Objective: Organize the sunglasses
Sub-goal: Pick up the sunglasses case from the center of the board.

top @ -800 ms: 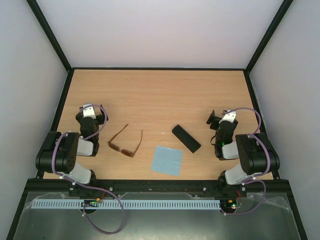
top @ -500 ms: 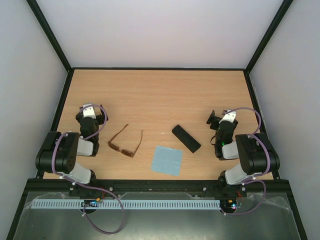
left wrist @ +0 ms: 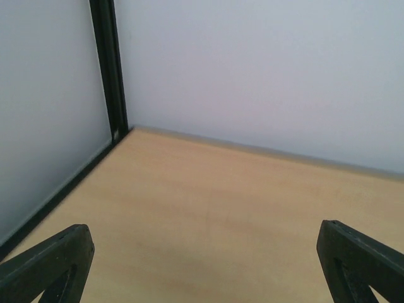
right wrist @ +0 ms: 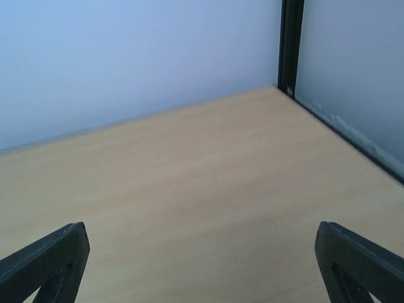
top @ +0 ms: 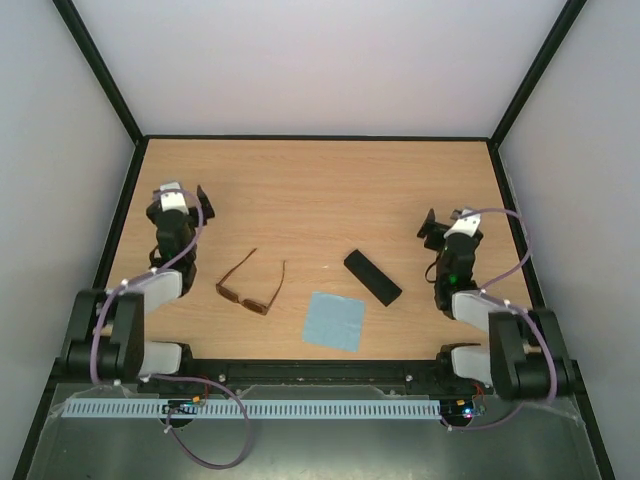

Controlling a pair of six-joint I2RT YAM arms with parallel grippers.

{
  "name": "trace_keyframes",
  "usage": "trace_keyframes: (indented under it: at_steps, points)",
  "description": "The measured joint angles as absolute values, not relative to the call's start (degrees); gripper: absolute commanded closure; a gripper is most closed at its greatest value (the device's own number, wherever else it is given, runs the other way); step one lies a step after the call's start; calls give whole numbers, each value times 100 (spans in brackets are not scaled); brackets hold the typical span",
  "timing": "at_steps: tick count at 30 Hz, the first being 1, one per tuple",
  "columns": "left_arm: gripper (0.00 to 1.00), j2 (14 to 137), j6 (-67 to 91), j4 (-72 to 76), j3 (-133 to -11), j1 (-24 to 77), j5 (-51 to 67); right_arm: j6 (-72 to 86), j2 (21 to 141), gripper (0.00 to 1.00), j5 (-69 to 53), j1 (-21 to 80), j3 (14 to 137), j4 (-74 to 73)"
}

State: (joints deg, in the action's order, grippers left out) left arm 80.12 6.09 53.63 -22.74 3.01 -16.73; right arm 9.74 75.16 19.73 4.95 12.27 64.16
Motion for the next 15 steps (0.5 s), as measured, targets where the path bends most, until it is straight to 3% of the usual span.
trace_keyframes:
  at_steps: [4,9,15]
  points:
    - [1,6895,1085,4270,-2941,364,-1605,1291,6401,1,1634,493,2379,4331]
    - [1,6158,2023,2676,-3870,617,-1350,1841,5828,1,480,497,3806,2416]
    - [1,5870,2989,1264,-4488,845,185,2364,5817,1,-969,499,4355,744]
